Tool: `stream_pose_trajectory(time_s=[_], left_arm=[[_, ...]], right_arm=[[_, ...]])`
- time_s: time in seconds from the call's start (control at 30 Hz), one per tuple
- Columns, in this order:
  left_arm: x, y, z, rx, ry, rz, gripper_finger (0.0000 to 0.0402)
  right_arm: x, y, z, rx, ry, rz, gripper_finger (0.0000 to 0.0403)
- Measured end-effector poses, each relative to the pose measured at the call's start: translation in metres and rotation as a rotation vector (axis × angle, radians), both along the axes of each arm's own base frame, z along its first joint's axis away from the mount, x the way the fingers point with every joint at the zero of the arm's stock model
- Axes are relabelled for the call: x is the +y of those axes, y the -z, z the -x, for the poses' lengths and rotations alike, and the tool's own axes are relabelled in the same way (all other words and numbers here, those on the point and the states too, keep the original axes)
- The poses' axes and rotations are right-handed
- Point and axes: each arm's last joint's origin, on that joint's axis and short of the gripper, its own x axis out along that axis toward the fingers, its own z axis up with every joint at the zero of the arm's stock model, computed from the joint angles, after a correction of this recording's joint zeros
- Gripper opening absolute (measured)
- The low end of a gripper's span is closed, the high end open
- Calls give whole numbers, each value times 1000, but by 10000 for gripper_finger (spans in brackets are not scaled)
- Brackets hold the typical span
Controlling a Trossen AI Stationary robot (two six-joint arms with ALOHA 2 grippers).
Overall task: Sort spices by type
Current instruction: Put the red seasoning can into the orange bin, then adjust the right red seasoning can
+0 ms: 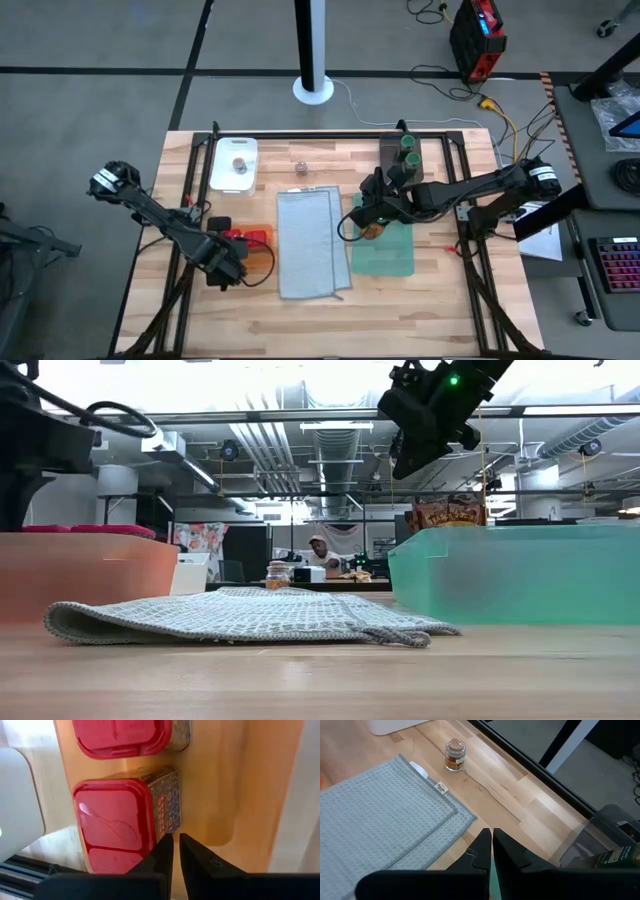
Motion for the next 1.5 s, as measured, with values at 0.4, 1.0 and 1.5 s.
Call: stream_pose_trajectory(time_s=[0.4,1.0,1.5], left_arm=[[-3,-10,-5,-39,2,3,1],[-6,-20,-35,-231,70,-14,0],[-1,-15,-39,-215,79,-69,0]], right_arm=[[1,11,-6,38,-2,1,9],[5,12,-6,34,-18,-22,9],[6,12,-6,31,-20,-26,9]])
